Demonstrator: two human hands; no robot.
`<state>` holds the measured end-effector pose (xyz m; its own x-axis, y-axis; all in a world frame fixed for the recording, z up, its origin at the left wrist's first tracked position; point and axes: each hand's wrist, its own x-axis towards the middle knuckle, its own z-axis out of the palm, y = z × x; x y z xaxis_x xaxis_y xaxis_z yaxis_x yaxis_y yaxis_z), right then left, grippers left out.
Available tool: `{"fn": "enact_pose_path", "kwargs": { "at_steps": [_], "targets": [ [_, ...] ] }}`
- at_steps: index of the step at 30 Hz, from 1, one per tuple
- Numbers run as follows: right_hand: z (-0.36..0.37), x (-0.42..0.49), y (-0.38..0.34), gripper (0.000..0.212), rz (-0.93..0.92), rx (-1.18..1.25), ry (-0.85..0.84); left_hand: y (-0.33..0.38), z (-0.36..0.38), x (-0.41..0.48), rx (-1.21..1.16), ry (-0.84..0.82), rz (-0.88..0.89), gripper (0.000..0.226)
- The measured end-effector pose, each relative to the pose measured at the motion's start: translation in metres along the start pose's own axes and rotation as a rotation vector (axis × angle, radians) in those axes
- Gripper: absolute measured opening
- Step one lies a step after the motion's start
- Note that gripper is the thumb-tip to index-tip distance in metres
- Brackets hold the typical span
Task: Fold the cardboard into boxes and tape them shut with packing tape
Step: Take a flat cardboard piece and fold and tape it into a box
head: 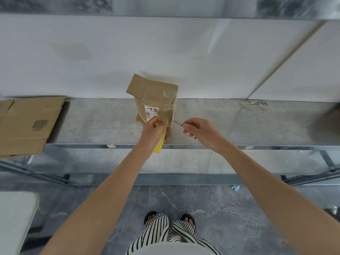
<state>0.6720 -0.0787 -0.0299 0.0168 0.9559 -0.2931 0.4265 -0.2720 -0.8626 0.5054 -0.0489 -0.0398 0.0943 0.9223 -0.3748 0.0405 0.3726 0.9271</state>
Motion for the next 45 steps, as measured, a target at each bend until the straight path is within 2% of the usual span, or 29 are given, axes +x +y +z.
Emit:
{"fn": "enact_pose_path", "kwargs": {
  "at_steps": [6,13,23,26,32,37,39,41,45],
  "targets": [
    [0.006,0.005,-0.007,0.012,0.01,0.022,0.032,-0.001,0.003,-0.002,-0.008,-0.012,0.022,0.008],
    [0.007,0.009,-0.008,0.015,0.023,0.05,0.0,-0.003,0.001,0.0,0.014,-0.031,0.024,0.002],
    [0.004,0.013,-0.011,0.019,-0.018,0.102,0.021,-0.001,0.0,-0.002,0.023,-0.047,0.006,0.005],
    [0.001,0.014,-0.007,0.014,0.0,0.046,-0.011,0.0,0.0,-0.002,0.031,-0.049,0.004,0.003],
    [-0.012,0.028,0.023,0.008,0.067,-0.072,0.048,0.002,-0.001,-0.001,0.051,-0.039,-0.013,0.003],
    [-0.011,0.042,0.056,0.009,0.066,-0.427,0.147,0.003,-0.001,-0.002,0.107,-0.033,-0.001,0.005],
    [-0.009,0.044,0.059,0.016,0.057,-0.618,0.146,0.005,-0.001,-0.002,0.164,-0.029,0.007,0.005],
    [-0.01,0.048,0.048,0.029,0.023,-0.696,0.145,0.008,-0.001,-0.002,0.214,-0.035,-0.001,0.005],
    [-0.015,0.059,-0.015,0.033,-0.229,-0.351,0.358,0.014,0.003,-0.004,0.293,-0.008,-0.049,0.003]
  ]
}}
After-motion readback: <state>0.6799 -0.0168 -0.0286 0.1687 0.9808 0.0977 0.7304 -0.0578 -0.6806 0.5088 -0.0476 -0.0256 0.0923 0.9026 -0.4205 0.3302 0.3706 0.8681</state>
